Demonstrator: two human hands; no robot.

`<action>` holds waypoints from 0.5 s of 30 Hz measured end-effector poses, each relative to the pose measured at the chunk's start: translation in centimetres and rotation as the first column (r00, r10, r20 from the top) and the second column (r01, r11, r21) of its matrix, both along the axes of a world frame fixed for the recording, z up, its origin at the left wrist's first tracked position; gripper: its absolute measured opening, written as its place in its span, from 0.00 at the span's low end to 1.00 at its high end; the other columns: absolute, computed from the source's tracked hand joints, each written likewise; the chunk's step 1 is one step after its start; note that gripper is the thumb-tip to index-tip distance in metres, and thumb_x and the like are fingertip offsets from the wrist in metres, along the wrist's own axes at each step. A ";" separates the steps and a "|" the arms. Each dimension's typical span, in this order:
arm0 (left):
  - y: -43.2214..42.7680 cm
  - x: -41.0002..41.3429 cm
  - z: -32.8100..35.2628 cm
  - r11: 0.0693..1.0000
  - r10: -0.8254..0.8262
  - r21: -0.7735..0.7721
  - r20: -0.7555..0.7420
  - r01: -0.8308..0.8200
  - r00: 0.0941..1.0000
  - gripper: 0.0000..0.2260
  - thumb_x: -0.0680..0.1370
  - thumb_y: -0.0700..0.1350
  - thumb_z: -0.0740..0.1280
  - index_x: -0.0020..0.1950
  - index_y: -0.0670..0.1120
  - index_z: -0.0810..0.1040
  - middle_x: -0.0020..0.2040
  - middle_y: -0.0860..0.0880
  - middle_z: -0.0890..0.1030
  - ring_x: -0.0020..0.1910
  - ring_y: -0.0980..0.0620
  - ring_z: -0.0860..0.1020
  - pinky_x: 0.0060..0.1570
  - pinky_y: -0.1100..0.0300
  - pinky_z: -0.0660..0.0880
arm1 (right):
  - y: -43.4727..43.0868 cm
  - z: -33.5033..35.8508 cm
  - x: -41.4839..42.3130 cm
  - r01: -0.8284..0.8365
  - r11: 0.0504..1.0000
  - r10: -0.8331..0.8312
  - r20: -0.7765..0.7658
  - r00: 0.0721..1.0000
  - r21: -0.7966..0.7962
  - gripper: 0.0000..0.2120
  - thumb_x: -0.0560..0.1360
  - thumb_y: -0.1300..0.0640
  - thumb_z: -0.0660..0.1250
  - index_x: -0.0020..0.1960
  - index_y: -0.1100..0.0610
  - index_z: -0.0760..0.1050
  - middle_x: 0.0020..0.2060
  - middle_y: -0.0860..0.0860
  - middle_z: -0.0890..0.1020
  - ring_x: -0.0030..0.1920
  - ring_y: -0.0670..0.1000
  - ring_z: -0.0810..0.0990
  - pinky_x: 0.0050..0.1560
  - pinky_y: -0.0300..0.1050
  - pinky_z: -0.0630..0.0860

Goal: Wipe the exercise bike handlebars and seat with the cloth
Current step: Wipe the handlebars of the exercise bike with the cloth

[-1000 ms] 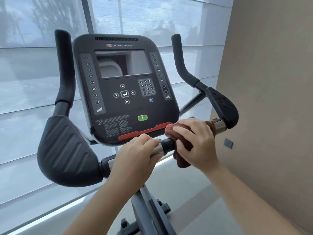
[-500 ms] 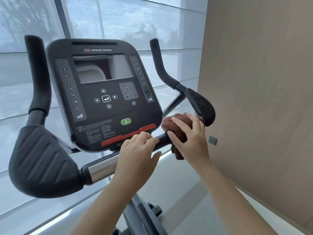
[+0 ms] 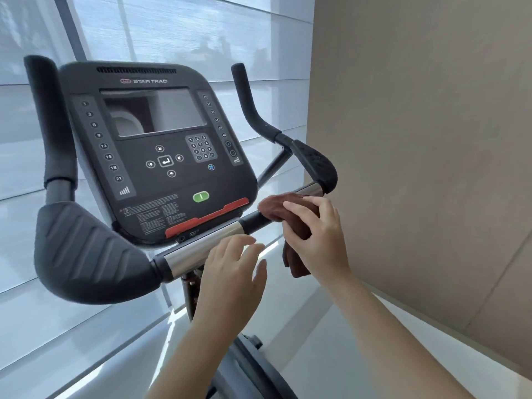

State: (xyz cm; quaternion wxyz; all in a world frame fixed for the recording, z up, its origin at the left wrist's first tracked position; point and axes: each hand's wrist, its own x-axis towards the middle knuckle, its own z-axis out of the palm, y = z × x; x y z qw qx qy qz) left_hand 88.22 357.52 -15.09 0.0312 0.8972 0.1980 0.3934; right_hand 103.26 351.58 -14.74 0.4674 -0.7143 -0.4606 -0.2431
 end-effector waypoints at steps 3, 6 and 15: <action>-1.1 -2.1 -0.8 0.999 -0.009 -0.040 -0.014 0.008 1.000 0.09 0.68 0.36 0.73 0.47 0.39 0.80 0.46 0.41 0.81 0.45 0.41 0.79 0.44 0.47 0.76 | -2.8 -0.1 -2.5 0.064 0.998 -0.064 -0.005 0.998 -0.017 0.14 0.71 0.55 0.70 0.56 0.54 0.79 0.53 0.57 0.77 0.52 0.55 0.74 0.52 0.40 0.71; -2.4 -4.2 -1.6 0.997 -0.046 -0.066 -0.030 0.044 0.998 0.08 0.69 0.37 0.72 0.47 0.40 0.81 0.46 0.42 0.81 0.45 0.41 0.79 0.45 0.46 0.76 | -6.2 -1.2 -5.5 0.155 0.988 -0.155 -0.005 0.988 -0.020 0.13 0.70 0.56 0.70 0.55 0.53 0.79 0.53 0.55 0.77 0.52 0.54 0.73 0.50 0.37 0.68; -10.6 -7.2 -4.4 0.931 -0.358 -0.104 -0.070 0.350 0.931 0.09 0.68 0.36 0.72 0.47 0.38 0.80 0.46 0.40 0.81 0.45 0.39 0.79 0.45 0.46 0.75 | -18.8 -4.6 -14.0 0.436 0.896 -0.443 -0.115 0.889 -0.080 0.14 0.69 0.59 0.71 0.55 0.54 0.80 0.53 0.54 0.76 0.55 0.56 0.74 0.54 0.32 0.63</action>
